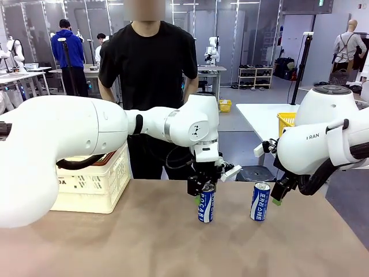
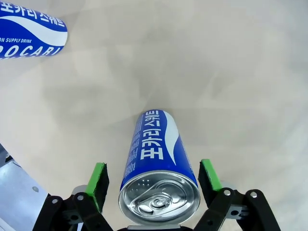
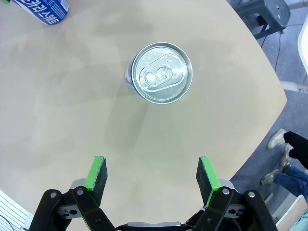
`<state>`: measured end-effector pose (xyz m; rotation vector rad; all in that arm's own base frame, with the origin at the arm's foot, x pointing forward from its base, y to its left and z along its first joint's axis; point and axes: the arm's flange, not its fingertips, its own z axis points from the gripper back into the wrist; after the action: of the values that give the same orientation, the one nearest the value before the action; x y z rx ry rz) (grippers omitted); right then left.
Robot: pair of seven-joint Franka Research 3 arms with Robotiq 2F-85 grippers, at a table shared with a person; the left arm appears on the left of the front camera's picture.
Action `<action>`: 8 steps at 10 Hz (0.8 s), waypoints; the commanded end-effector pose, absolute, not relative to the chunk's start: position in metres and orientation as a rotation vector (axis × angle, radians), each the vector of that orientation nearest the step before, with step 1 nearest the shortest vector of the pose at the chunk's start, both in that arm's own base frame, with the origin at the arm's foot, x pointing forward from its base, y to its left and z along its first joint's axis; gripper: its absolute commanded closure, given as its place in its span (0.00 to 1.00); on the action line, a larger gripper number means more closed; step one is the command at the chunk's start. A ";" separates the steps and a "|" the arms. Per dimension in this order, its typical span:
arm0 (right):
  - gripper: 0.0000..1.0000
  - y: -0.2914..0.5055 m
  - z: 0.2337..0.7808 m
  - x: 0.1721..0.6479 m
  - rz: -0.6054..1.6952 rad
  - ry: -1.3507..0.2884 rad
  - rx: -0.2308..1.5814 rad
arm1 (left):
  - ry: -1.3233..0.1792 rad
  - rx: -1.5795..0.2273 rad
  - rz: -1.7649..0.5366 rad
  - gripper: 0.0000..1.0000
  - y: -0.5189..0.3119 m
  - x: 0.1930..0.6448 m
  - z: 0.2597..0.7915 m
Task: Place the drinks into the Shopping basket.
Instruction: Pick up one drink and place it into the Shopping basket.
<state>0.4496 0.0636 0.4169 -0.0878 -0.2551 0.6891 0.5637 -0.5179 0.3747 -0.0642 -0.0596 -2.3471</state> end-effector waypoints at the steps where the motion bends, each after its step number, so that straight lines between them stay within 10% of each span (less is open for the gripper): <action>1: 0.07 0.063 0.417 0.449 0.687 -0.255 -0.087 | -0.044 -0.076 -2.303 0.18 -0.531 0.574 0.381; 3: 0.07 0.063 0.417 0.449 0.687 -0.255 -0.087 | -0.044 -0.097 -2.298 0.23 -0.529 0.572 0.379; 6: 0.07 0.063 0.417 0.449 0.687 -0.255 -0.087 | -0.042 -0.107 -2.293 0.63 -0.528 0.570 0.380; 7: 0.07 0.063 0.417 0.449 0.687 -0.255 -0.087 | -0.051 -0.116 -2.299 0.42 -0.529 0.569 0.382; 8: 0.07 0.063 0.417 0.449 0.687 -0.255 -0.087 | -0.061 -0.118 -2.303 0.82 -0.529 0.567 0.384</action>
<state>0.4496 0.0636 0.4169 -0.0878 -0.2551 0.6891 0.5626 -0.5189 0.3732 -0.0816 -0.0552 -2.3169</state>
